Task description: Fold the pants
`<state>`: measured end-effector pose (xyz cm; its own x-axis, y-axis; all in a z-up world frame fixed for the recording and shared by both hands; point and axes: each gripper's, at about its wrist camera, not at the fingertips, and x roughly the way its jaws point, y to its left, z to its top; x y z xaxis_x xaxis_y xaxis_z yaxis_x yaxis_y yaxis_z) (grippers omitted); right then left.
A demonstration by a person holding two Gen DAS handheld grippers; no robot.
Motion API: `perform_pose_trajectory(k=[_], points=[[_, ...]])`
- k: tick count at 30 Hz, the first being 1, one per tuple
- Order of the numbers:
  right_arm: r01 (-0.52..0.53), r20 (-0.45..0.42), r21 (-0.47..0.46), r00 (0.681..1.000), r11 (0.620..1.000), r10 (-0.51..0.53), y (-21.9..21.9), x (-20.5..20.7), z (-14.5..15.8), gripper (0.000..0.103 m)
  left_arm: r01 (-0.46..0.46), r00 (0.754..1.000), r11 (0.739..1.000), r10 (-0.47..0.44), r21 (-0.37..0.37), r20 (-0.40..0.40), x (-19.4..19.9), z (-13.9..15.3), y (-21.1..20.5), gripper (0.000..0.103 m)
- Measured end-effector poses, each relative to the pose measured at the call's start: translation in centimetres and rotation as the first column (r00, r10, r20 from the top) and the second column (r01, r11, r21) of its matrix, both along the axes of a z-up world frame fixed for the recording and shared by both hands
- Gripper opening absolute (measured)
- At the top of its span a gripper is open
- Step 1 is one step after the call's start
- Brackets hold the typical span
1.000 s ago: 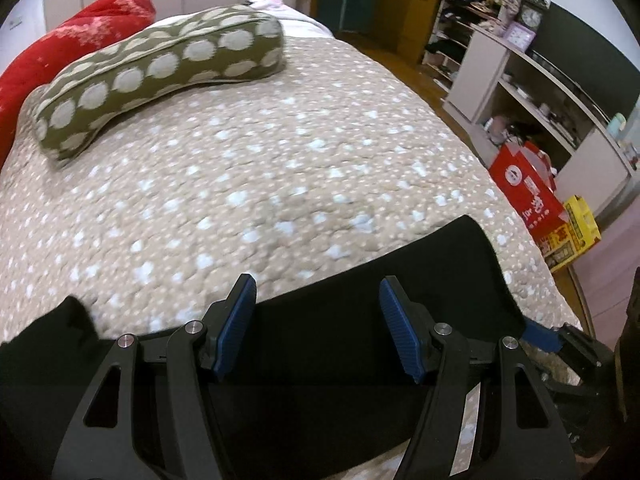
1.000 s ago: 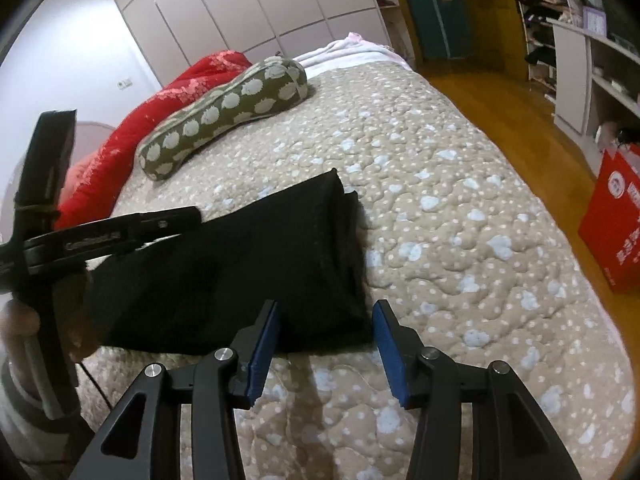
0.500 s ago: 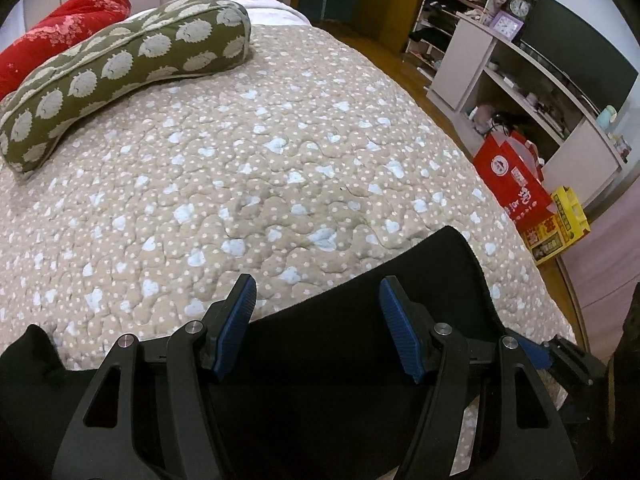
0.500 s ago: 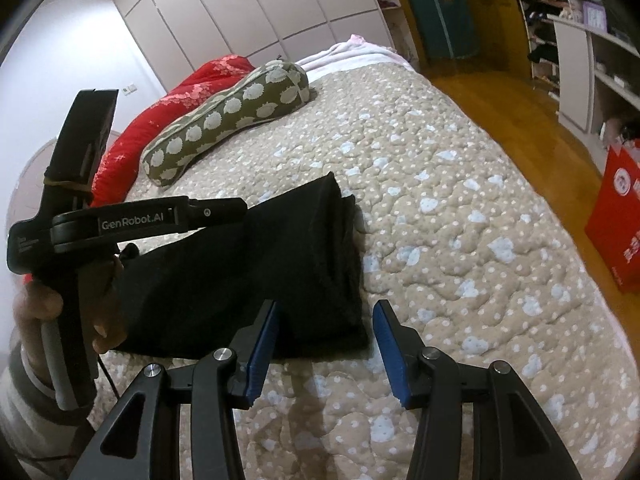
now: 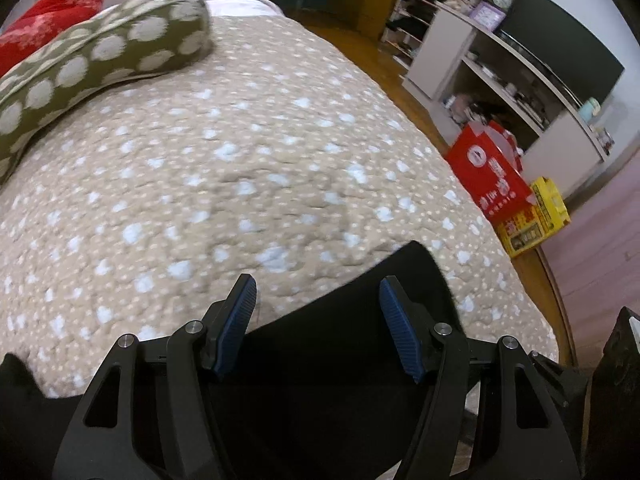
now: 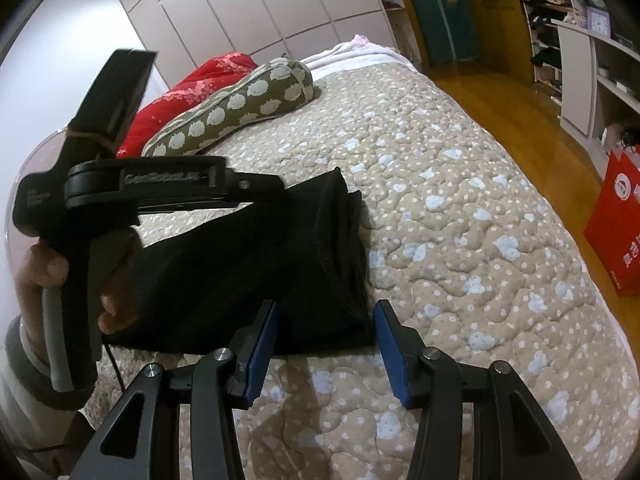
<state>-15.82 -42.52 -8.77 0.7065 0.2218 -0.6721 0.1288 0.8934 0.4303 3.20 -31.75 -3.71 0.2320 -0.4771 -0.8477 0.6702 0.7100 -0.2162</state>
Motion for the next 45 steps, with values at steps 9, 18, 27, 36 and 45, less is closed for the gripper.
perform_pose_trajectory(k=[9,18,27,36,45], points=[[0.008,0.011,0.044,1.000,0.999,-0.009,-0.8,-0.2,-0.6,0.050,0.120,0.991,0.993,-0.120,0.006,-0.063,-0.1,-0.9,-3.7,0.064],[0.019,0.054,0.085,0.998,0.996,-0.024,-0.5,0.6,-1.2,0.054,0.247,0.969,0.961,-0.248,0.126,-0.014,-2.1,-2.2,-6.9,0.090],[-0.007,0.093,0.167,0.996,0.986,-0.009,0.7,2.2,-1.4,0.013,0.250,0.968,0.966,-0.250,0.065,-0.008,-1.4,-1.6,-5.6,0.032],[-0.081,0.215,0.091,0.975,0.993,0.060,3.9,3.4,5.1,0.011,0.197,0.977,0.977,-0.190,-0.079,0.095,-1.1,6.0,1.3,0.021],[-0.343,0.284,0.012,0.902,0.939,0.326,14.5,6.8,9.0,0.011,-0.005,0.988,0.995,0.021,-0.098,0.155,0.2,8.4,14.4,0.021]])
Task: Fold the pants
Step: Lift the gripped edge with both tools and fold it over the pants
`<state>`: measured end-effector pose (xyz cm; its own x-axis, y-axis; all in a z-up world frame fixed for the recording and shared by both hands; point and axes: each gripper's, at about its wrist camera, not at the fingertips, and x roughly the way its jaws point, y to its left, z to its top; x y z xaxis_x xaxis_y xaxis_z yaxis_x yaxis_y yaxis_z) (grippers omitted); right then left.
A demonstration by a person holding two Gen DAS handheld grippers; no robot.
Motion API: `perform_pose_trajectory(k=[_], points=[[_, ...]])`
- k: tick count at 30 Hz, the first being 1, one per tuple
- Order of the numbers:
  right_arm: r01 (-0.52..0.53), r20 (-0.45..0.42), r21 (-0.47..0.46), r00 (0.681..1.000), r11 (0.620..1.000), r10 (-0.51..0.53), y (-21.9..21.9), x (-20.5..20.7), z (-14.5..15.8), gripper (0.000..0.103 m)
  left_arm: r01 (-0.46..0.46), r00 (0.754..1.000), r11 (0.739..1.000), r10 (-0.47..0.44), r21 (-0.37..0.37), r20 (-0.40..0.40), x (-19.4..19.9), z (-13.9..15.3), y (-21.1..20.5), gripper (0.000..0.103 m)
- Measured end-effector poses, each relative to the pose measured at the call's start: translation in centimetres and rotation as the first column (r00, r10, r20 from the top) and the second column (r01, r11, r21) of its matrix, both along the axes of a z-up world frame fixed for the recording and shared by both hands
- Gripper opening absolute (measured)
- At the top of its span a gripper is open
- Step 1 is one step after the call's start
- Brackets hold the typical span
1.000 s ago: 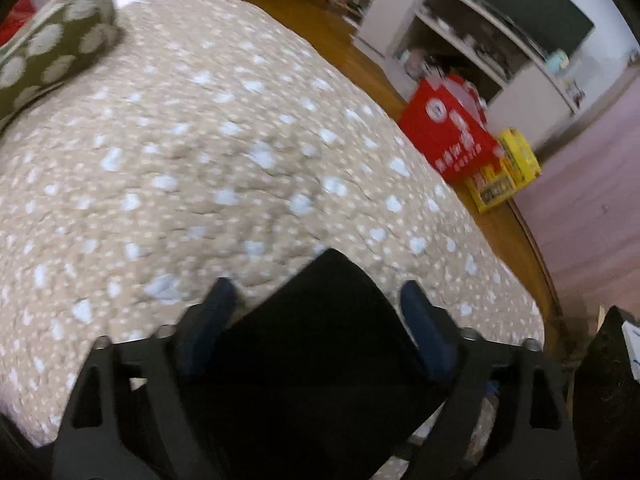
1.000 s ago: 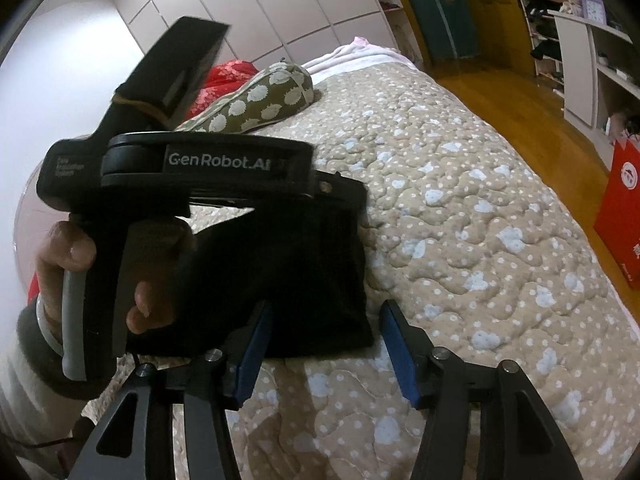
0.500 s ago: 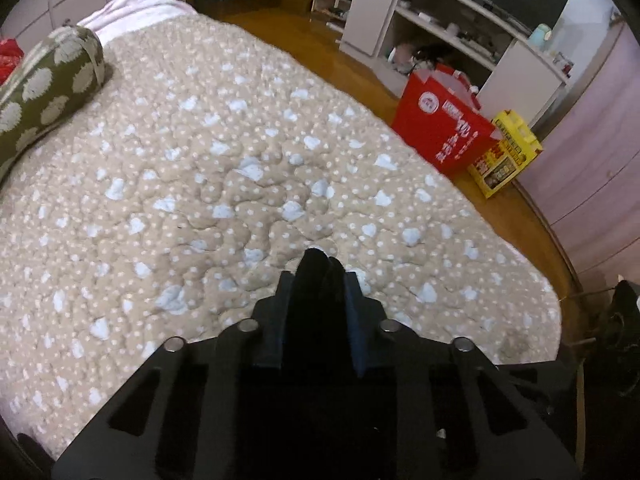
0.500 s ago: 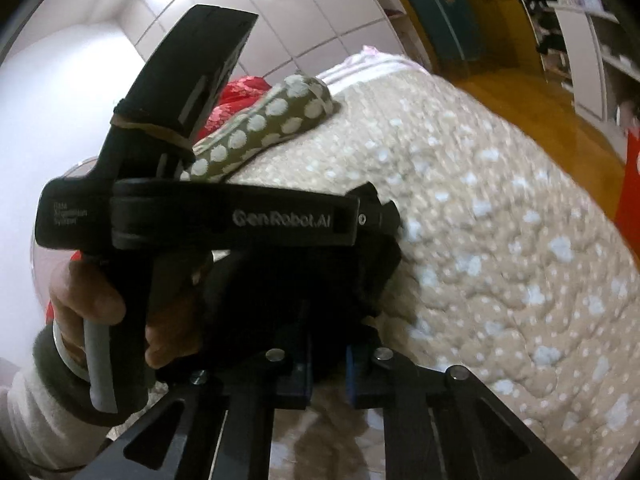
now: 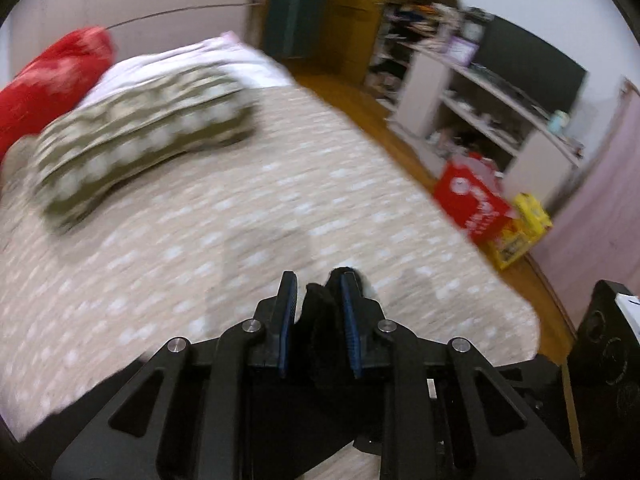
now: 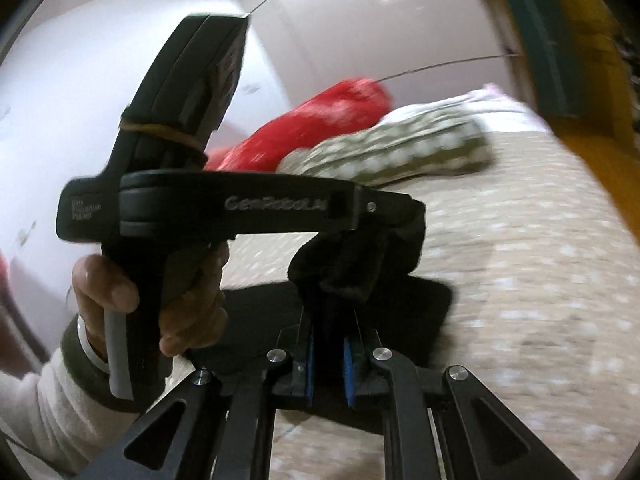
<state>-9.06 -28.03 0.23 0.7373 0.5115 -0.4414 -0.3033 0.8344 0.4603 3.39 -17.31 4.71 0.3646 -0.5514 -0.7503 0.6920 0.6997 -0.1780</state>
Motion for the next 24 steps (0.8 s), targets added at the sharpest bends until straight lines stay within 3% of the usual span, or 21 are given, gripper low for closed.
perform_pose_trajectory(k=[5,8,12,15,18,21,24], points=[[-0.151,-0.065,-0.031,0.987,0.988,0.149,7.8,3.5,-2.4,0.011,-0.185,0.981,0.981,0.187,0.054,-0.046,1.5,-3.4,7.7,0.021],[-0.206,-0.190,-0.059,0.963,0.977,0.192,11.1,6.1,-5.4,0.022,-0.265,0.955,0.962,0.272,0.071,-0.118,1.8,-5.5,11.5,0.021],[-0.257,-0.152,0.007,0.955,0.966,0.255,9.4,5.2,-3.6,0.032,-0.334,0.934,0.940,0.339,0.066,-0.109,0.7,-5.7,14.5,0.021],[-0.144,-0.082,0.041,0.986,0.989,0.147,5.2,3.3,-1.2,0.032,-0.351,0.931,0.936,0.351,0.018,-0.103,-0.1,-4.7,15.3,0.022],[-0.008,-0.075,-0.098,0.997,0.995,0.001,2.8,3.5,-0.5,0.032,-0.347,0.935,0.938,0.344,-0.018,-0.088,-1.2,-3.9,14.9,0.024],[-0.013,-0.131,-0.137,0.991,0.990,-0.005,3.0,5.5,-1.7,0.027,-0.355,0.932,0.935,0.354,0.000,-0.081,-1.8,-4.3,13.5,0.025],[-0.019,-0.163,-0.228,0.986,0.973,-0.019,4.3,6.7,-3.0,0.025,-0.373,0.921,0.925,0.379,0.071,-0.096,-1.6,-6.4,12.0,0.025]])
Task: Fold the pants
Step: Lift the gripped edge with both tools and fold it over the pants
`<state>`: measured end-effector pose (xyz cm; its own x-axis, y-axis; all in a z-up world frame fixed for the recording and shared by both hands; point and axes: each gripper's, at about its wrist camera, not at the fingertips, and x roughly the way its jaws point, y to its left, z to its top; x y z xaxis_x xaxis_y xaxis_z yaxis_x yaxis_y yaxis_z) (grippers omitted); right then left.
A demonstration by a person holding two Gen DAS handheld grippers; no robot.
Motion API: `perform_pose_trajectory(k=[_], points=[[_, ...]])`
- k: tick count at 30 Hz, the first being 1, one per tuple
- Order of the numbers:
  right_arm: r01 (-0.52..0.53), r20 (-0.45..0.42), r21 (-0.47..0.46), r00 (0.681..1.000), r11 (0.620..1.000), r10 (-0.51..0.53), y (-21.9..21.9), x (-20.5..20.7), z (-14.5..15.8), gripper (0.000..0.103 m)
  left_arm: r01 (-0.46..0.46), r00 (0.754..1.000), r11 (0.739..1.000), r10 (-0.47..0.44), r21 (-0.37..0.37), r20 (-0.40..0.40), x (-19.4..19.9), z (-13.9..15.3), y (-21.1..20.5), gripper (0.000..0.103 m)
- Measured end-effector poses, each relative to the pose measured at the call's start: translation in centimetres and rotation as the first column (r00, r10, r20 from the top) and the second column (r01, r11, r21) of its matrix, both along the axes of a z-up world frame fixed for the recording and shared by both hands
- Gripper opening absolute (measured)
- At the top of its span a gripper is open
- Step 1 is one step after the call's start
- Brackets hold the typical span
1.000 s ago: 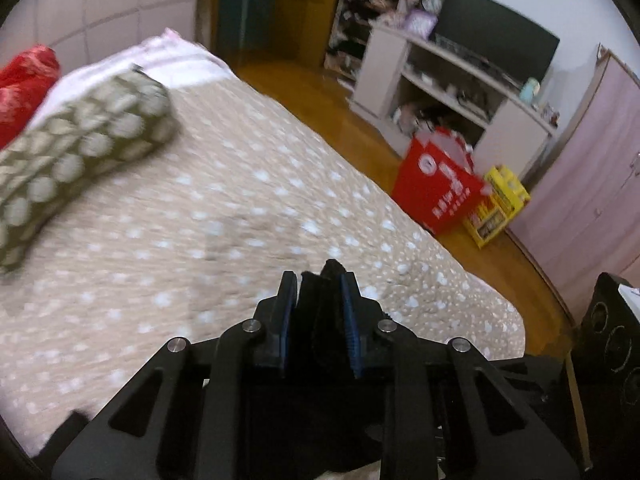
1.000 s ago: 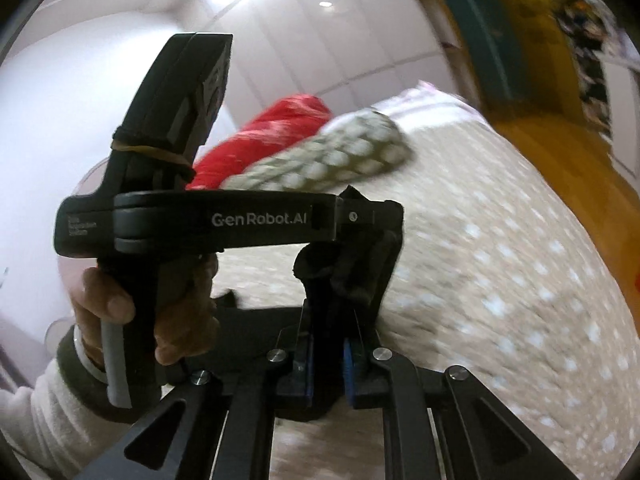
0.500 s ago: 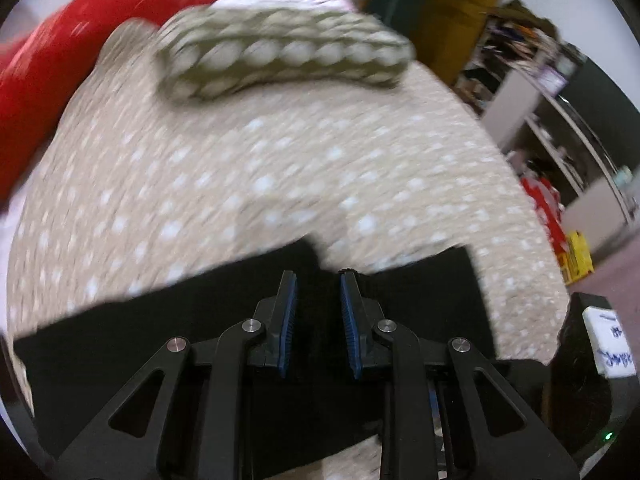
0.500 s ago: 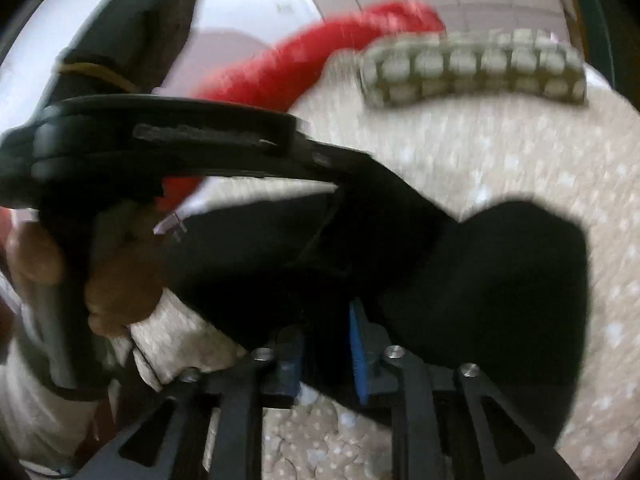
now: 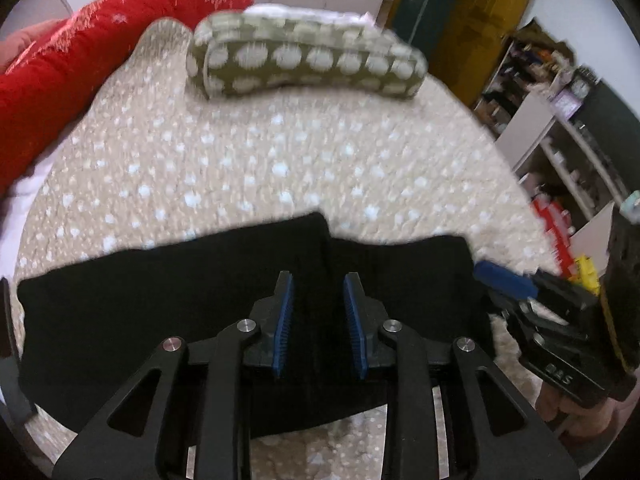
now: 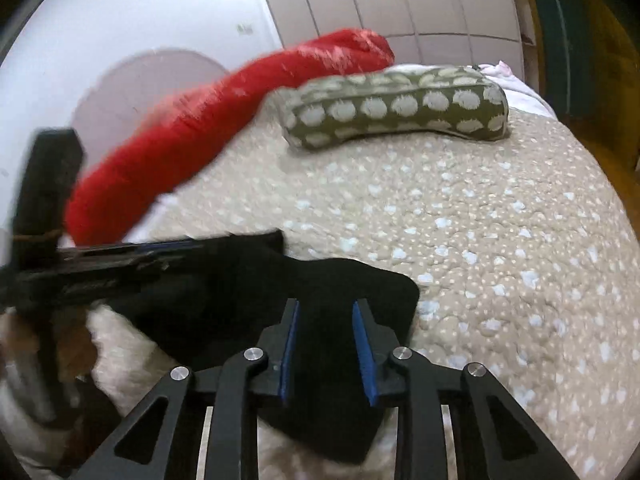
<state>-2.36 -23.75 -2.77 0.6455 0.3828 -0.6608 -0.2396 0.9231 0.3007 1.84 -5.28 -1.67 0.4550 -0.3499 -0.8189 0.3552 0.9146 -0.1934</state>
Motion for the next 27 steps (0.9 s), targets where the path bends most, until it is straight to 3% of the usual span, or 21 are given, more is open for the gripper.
perform_pose_trajectory(k=[1,4,7,10,14,21,27], points=[[-0.012,-0.029,-0.017,1.000,1.000,0.011,0.4,-0.1,-0.9,0.025,-0.011,1.000,1.000,0.012,0.020,-0.026,0.2,-1.0,-0.3,0.025],[-0.071,-0.087,0.057,0.993,0.996,0.075,0.8,0.2,-3.0,0.026,-0.041,0.997,0.999,0.043,0.034,-0.068,0.2,-3.2,-0.2,0.026],[-0.095,-0.056,-0.022,0.994,0.995,0.094,1.9,0.0,-2.7,0.026,-0.046,0.997,0.999,0.046,0.006,-0.066,-0.2,-3.1,0.5,0.027],[-0.061,-0.053,0.015,0.997,0.998,0.062,0.5,-0.9,-1.8,0.026,-0.051,0.996,0.999,0.050,-0.009,-0.079,0.0,-2.9,1.2,0.027],[-0.026,-0.034,-0.024,0.999,0.999,0.025,-0.5,-3.8,-0.6,0.026,-0.057,0.997,0.998,0.057,0.008,-0.054,-0.5,-2.6,1.0,0.031],[-0.022,-0.052,-0.077,0.998,0.997,0.018,0.1,-5.4,-2.1,0.026,-0.075,0.997,0.997,0.075,0.004,-0.028,-1.0,-2.9,1.0,0.032],[-0.053,-0.052,-0.010,0.997,0.999,0.052,0.8,-4.8,-0.2,0.026,-0.090,0.996,0.996,0.089,-0.004,-0.016,-1.7,-2.2,1.6,0.032]])
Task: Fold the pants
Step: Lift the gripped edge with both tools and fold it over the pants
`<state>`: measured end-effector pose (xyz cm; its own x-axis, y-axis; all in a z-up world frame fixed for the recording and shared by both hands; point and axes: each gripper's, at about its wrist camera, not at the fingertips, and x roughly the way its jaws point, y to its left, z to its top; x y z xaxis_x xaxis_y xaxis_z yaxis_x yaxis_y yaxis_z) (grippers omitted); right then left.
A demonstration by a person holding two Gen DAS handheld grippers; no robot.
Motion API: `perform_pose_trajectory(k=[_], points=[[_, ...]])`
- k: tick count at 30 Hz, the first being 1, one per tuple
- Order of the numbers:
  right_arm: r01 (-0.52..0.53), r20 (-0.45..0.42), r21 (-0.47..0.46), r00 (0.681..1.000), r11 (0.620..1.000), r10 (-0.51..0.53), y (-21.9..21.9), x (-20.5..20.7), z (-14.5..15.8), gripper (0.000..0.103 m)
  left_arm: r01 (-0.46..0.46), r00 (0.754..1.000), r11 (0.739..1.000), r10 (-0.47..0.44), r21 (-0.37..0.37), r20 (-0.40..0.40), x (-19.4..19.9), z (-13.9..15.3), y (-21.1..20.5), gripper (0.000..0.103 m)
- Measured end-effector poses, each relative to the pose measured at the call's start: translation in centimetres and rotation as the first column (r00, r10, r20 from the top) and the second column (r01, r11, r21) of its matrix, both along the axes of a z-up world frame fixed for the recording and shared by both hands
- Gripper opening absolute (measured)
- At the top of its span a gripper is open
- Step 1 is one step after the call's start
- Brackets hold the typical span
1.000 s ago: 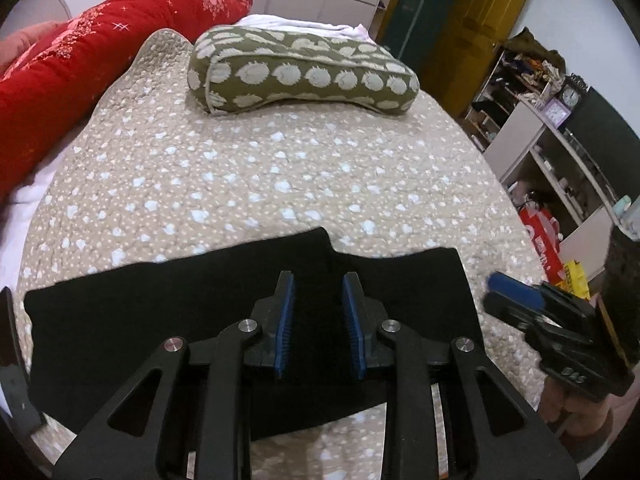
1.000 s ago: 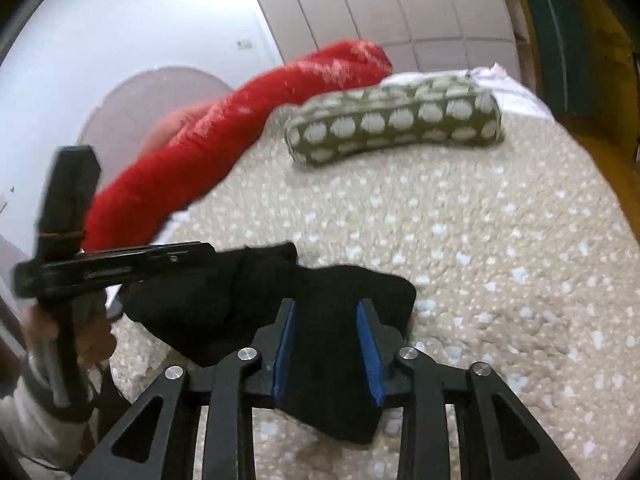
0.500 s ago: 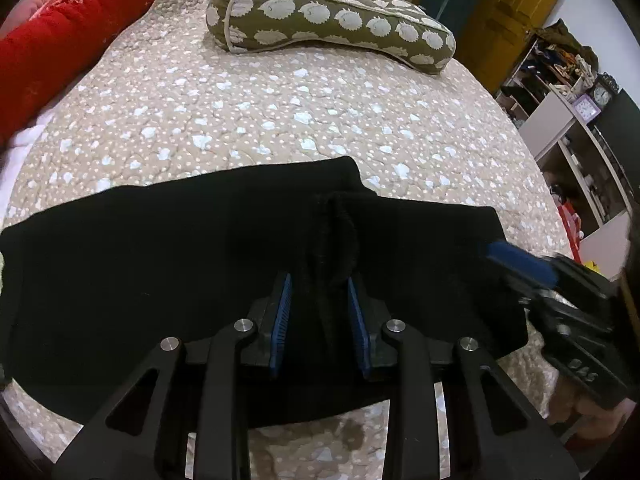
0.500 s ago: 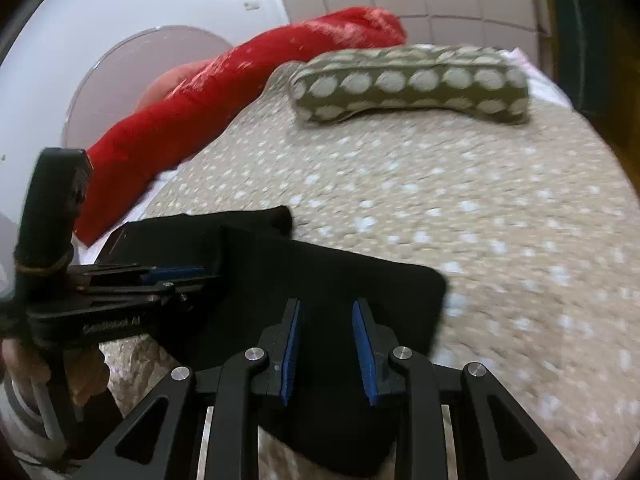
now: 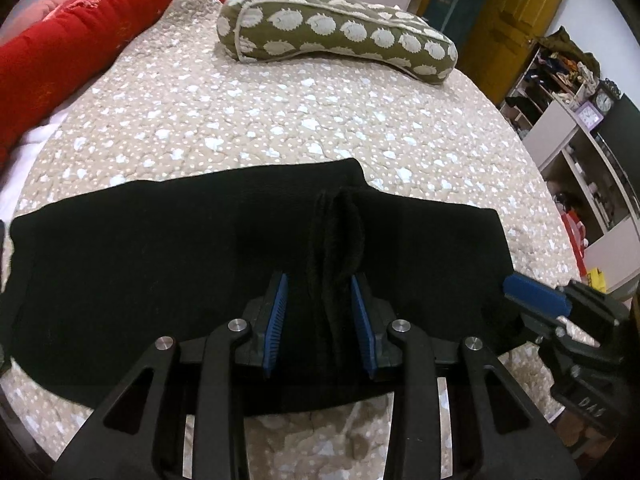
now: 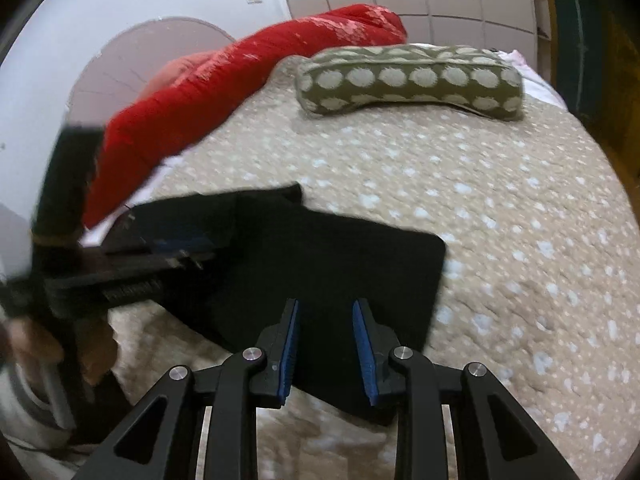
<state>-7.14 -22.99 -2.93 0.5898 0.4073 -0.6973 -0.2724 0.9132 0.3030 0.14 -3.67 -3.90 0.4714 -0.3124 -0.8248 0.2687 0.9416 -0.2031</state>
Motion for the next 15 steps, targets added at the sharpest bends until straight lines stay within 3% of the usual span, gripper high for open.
perform_pose_trajectory(k=[6,13,15], points=[[-0.011,0.035,-0.003,0.999,1.000,0.012,3.1,2.8,0.8,0.026,-0.044,0.998,0.998,0.042,0.047,0.041,-1.1,0.9,1.4,0.032],[-0.015,0.008,-0.041,1.000,0.999,0.016,7.0,6.9,-1.2,0.027,-0.111,0.993,0.992,0.108,0.068,0.044,-1.5,0.8,4.1,0.032],[-0.012,0.013,-0.071,1.000,0.997,0.013,7.7,7.4,-1.3,0.029,-0.123,0.992,0.990,0.121,0.066,0.043,-1.6,0.9,4.6,0.040]])
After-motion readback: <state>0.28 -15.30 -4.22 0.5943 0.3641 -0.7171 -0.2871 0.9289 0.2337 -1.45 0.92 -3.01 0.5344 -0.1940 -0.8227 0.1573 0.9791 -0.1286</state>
